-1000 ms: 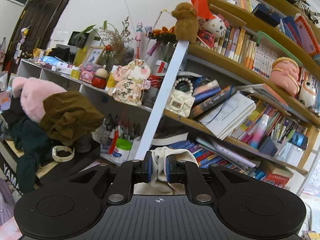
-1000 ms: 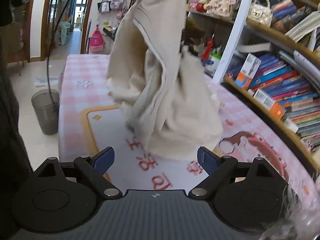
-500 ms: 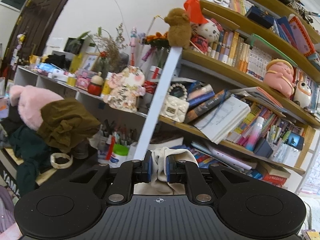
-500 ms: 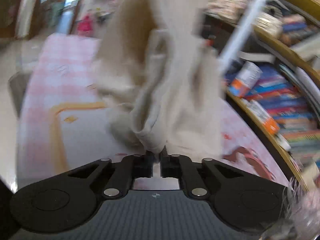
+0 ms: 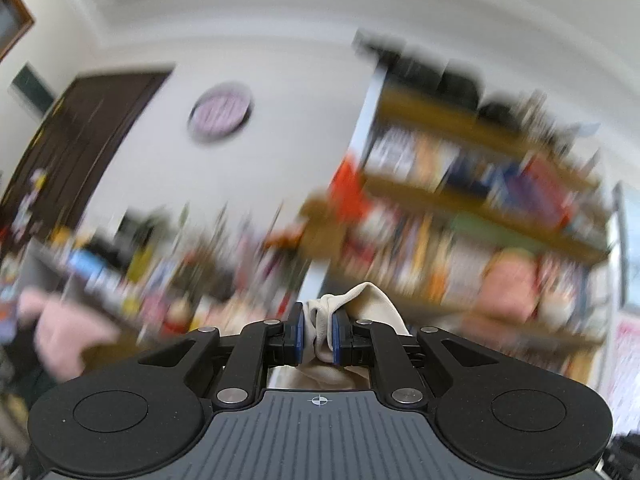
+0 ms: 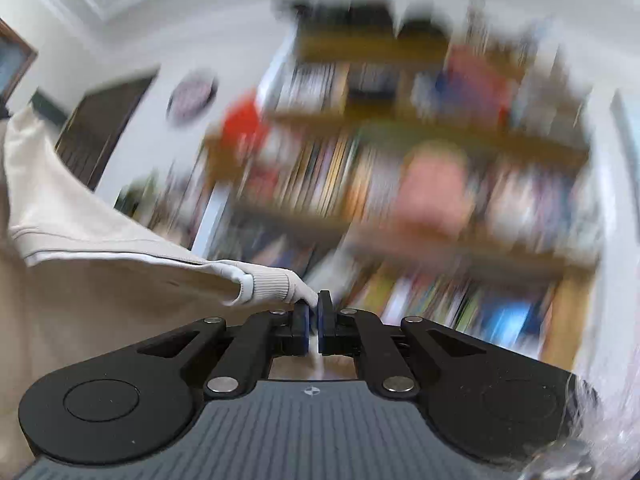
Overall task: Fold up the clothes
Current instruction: 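Close the right tool on the hanging shirt while the left tool keeps holding it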
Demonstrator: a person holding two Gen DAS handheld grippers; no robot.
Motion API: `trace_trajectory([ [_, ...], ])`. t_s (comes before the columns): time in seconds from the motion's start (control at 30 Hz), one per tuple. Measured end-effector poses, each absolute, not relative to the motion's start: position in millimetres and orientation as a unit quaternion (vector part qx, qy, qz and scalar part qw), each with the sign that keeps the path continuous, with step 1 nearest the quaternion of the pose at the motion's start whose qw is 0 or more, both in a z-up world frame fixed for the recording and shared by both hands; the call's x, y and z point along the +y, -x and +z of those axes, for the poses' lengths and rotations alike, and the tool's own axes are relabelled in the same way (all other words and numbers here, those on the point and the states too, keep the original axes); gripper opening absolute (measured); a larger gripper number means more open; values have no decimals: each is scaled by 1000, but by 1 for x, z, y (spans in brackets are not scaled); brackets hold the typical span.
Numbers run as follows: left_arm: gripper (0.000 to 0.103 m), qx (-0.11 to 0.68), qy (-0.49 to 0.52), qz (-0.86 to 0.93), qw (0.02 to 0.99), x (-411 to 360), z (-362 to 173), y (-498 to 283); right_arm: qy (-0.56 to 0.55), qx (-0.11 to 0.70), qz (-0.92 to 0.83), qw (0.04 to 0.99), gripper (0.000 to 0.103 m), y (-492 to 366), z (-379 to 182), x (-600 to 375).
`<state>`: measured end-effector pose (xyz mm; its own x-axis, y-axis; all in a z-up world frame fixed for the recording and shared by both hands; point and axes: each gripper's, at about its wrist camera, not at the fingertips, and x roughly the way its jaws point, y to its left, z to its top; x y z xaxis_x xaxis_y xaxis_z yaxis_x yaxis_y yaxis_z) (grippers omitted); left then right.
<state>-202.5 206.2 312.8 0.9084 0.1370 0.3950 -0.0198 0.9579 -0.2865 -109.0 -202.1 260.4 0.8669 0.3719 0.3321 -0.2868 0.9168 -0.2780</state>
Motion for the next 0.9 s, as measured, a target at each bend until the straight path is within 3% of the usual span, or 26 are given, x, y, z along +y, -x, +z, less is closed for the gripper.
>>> trace_trajectory([
  [0.2, 12, -343, 156, -6, 926, 207, 343, 235, 84, -374, 135, 914, 4, 164, 329, -224],
  [0.33, 12, -347, 196, -36, 917, 215, 347, 223, 60, -418, 128, 897, 4, 173, 358, -238],
  [0.47, 12, -282, 223, -36, 933, 221, 339, 180, 57, -391, 129, 909, 4, 144, 364, -235],
  [0.63, 12, -103, 251, -4, 963, 231, 288, 81, 67, -186, 154, 968, 4, 51, 325, -216],
  [0.8, 12, 158, 210, 45, 964, 227, 160, -21, 126, 82, 148, 977, 4, -54, 189, -189],
  [0.9, 12, 265, 171, 41, 948, 217, 91, -60, 144, 200, 144, 958, 4, -96, 93, -175],
])
